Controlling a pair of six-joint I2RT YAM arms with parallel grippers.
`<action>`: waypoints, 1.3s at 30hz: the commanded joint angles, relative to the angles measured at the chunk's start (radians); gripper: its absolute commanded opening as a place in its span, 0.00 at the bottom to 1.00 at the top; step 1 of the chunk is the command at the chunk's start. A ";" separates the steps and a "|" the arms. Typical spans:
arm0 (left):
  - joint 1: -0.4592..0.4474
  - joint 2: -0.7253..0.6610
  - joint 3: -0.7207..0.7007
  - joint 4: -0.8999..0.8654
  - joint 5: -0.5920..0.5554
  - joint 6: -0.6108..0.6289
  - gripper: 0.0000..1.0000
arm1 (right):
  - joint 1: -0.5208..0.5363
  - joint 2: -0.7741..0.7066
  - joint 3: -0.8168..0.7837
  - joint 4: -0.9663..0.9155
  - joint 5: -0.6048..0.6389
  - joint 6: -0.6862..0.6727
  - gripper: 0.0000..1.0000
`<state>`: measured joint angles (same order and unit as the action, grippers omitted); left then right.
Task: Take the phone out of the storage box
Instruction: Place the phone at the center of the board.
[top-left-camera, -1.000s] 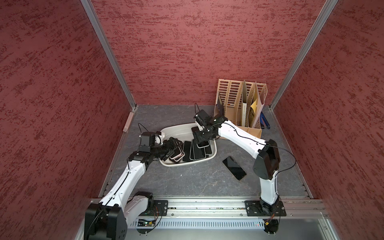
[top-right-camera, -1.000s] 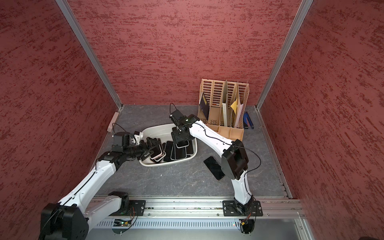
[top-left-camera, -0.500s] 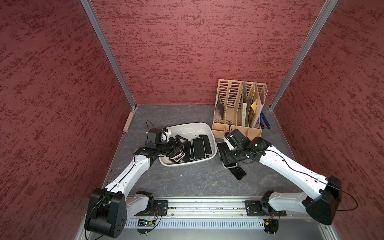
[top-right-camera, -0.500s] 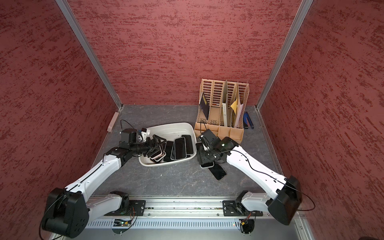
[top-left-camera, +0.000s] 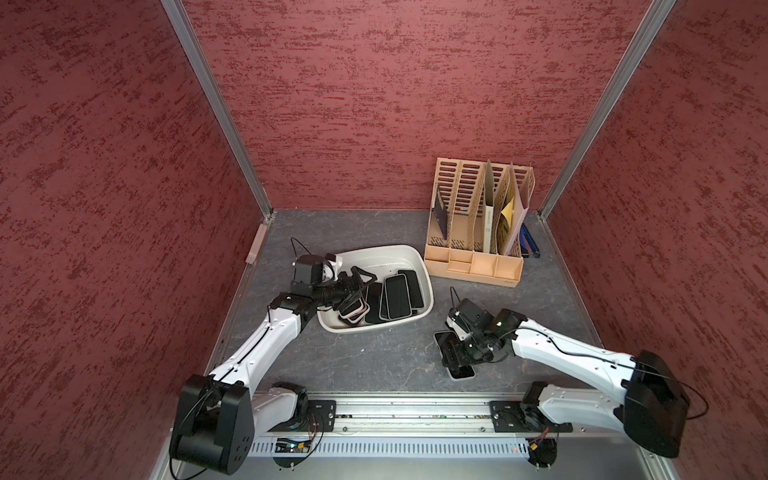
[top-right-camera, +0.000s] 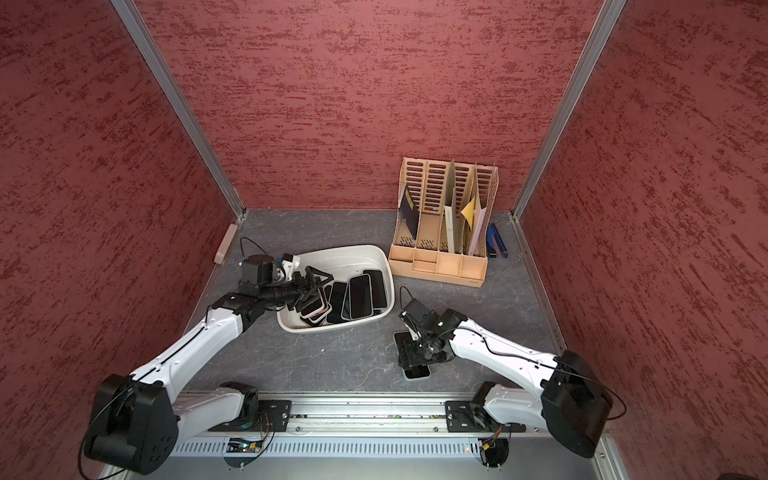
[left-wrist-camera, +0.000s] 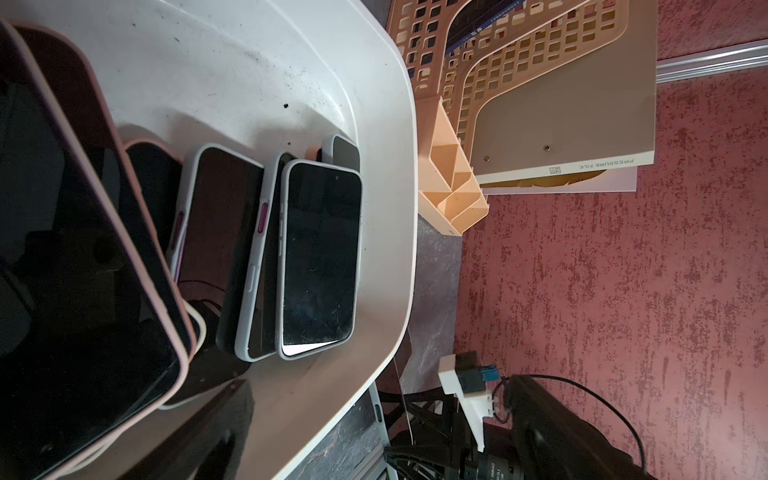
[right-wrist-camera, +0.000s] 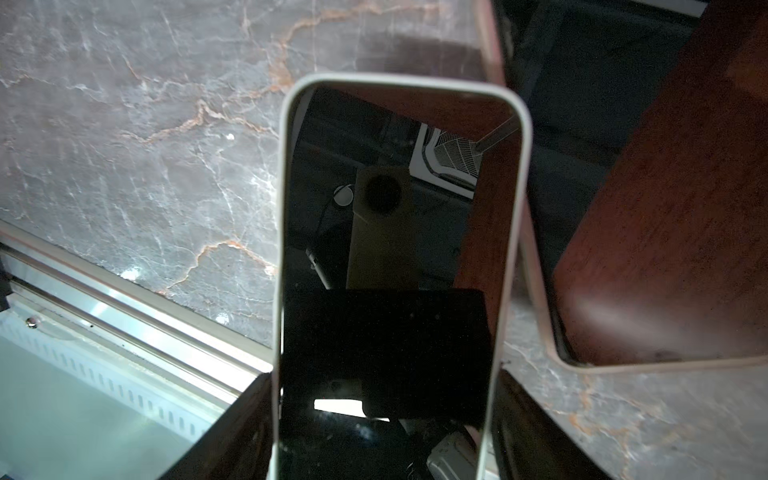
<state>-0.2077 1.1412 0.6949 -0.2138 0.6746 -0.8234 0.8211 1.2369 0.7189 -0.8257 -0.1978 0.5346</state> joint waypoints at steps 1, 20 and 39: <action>-0.004 -0.037 -0.012 -0.019 -0.012 -0.002 1.00 | 0.005 0.056 0.007 0.120 0.025 -0.007 0.50; 0.005 -0.090 -0.031 -0.075 -0.035 -0.002 1.00 | -0.050 0.272 0.041 0.112 0.267 -0.065 0.71; 0.008 -0.127 -0.026 -0.145 -0.050 0.009 1.00 | -0.162 0.451 0.294 0.159 0.257 -0.171 0.98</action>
<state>-0.2058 1.0336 0.6670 -0.3374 0.6434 -0.8261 0.6731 1.6791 0.9642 -0.7044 0.0280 0.3981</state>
